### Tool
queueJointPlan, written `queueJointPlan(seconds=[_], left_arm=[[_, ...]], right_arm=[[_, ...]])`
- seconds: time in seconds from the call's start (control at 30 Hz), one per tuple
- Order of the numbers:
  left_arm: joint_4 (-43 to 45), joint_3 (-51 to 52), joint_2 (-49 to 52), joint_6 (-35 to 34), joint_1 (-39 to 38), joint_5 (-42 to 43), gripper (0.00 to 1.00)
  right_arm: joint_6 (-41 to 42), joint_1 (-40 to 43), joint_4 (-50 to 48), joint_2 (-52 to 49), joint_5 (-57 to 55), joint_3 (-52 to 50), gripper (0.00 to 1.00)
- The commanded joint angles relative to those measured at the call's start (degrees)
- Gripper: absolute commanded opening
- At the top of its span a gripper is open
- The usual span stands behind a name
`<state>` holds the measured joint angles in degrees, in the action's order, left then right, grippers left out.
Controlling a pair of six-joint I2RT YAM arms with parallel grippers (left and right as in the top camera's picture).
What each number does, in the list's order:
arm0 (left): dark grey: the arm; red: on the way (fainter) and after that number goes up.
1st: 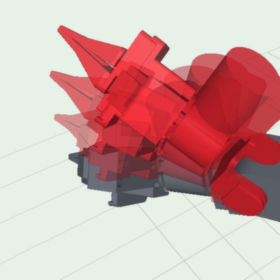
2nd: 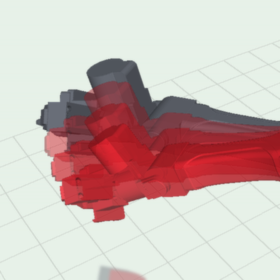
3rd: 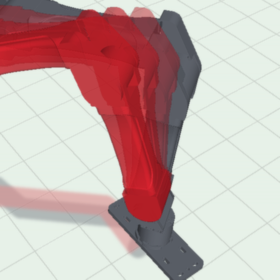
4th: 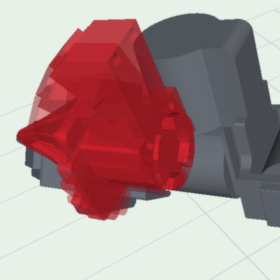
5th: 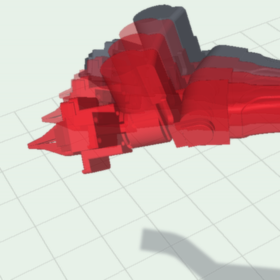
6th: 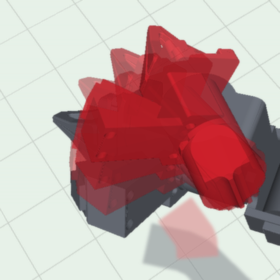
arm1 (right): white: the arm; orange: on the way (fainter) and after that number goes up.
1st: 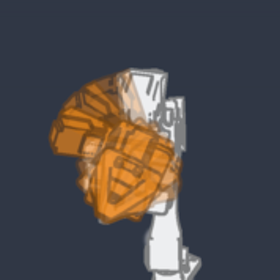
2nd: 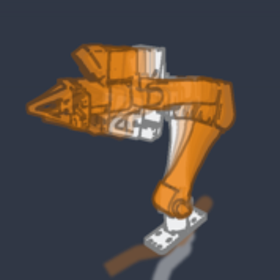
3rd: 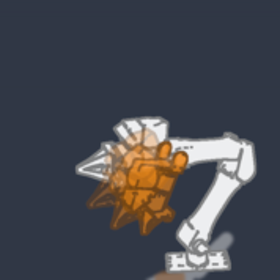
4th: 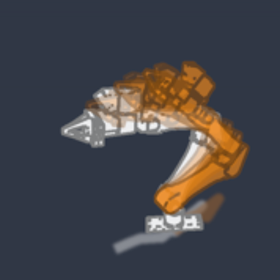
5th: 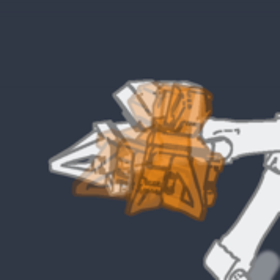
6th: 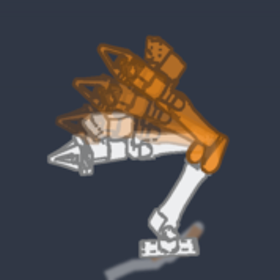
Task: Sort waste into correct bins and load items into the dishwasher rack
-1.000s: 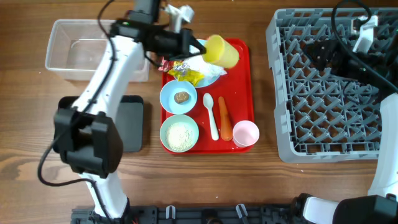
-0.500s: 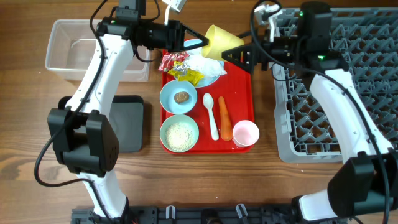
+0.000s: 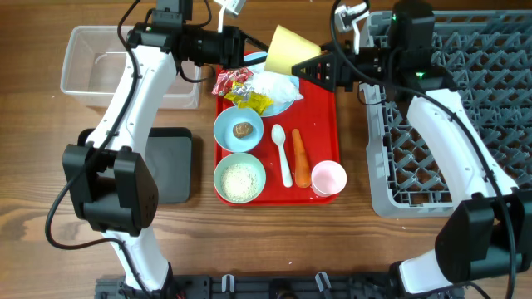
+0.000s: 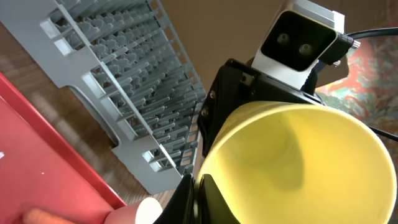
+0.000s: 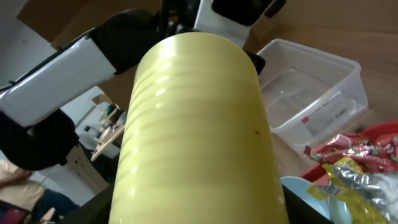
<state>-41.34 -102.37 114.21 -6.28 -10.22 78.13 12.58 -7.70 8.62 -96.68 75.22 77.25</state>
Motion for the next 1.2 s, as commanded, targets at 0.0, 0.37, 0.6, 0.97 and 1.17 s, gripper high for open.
queueJointPlan(seconds=[0.0, 0.37, 0.6, 0.97, 1.17], left_arm=[[-1.2, 0.0, -1.0, 1.2, -0.6, 2.6, 0.04], [-1.9, 0.0, -1.0, 1.2, -0.9, 2.3, 0.04], [-1.9, 0.0, -1.0, 1.2, -0.9, -0.1, 0.04], [4.9, 0.0, -0.5, 4.6, -16.5, -60.0, 0.92], [16.5, 0.0, 9.5, 10.6, -24.0, -73.5, 1.00]], right_arm=[[3.0, 0.0, -4.9, -1.4, 1.6, 0.6, 0.59], [6.9, 0.0, -11.0, -1.4, 3.0, 0.6, 0.68], [6.9, 0.0, -11.0, -1.4, 3.0, 0.6, 0.71], [11.0, 18.7, -13.7, 1.4, 4.3, 1.5, 1.00], [2.0, 25.1, -1.3, 4.5, 6.1, 1.5, 1.00]])
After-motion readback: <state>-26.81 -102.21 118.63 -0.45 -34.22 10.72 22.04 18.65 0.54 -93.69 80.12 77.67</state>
